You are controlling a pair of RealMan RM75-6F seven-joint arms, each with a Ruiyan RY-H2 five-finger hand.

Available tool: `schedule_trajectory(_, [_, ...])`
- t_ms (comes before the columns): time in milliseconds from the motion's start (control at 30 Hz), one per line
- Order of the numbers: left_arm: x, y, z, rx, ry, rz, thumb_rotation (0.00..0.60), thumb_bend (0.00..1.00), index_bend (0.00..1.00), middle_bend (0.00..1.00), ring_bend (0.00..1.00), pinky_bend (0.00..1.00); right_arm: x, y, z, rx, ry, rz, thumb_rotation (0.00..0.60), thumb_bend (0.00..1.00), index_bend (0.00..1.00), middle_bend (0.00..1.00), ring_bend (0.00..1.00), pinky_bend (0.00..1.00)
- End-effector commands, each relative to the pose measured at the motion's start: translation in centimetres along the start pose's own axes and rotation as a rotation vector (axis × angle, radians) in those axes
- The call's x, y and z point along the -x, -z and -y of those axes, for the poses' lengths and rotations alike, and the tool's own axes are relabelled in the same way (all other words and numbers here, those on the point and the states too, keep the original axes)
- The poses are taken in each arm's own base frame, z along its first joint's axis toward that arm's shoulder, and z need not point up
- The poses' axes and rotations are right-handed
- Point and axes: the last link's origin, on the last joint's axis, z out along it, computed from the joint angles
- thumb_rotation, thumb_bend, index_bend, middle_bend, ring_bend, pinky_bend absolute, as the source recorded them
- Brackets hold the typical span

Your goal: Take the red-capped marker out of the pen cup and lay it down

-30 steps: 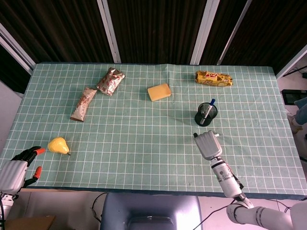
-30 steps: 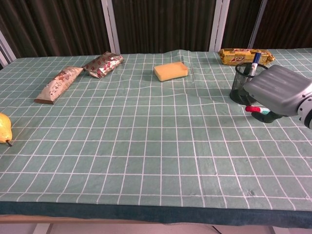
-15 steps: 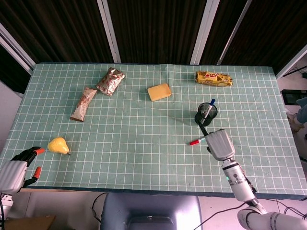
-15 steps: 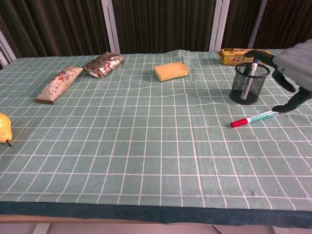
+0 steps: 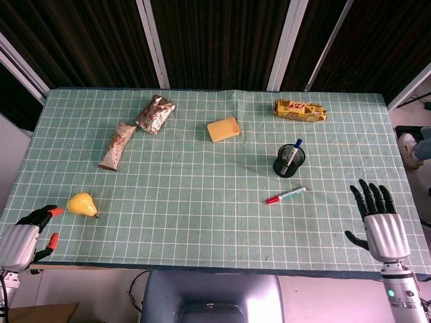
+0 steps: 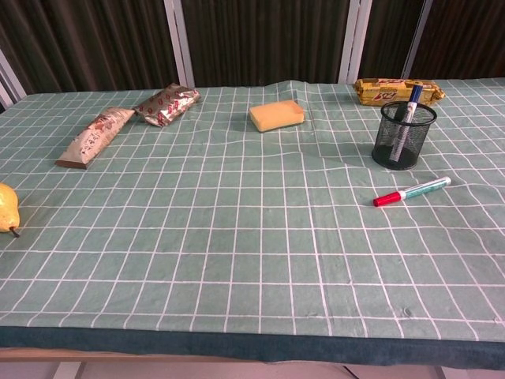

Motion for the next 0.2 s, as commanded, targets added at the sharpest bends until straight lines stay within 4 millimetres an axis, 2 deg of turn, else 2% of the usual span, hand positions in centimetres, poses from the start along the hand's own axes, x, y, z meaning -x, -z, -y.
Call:
schedule_trajectory(33, [0.01, 0.00, -0.03, 0.000, 0.001, -0.001, 0.600, 0.47, 0.25, 0.18, 0.22, 0.37, 0.09, -0.01, -0.28, 0.001, -0.011, -0.002, 0.600, 0.13, 0.00, 0.05, 0.00, 0.13])
schedule_trajectory(200, [0.00, 0.01, -0.07, 0.003, 0.000, -0.002, 0.600, 0.47, 0.25, 0.18, 0.22, 0.37, 0.43, -0.12, 0.04, -0.015, -0.008, 0.011, 0.600, 0.13, 0.00, 0.05, 0.00, 0.13])
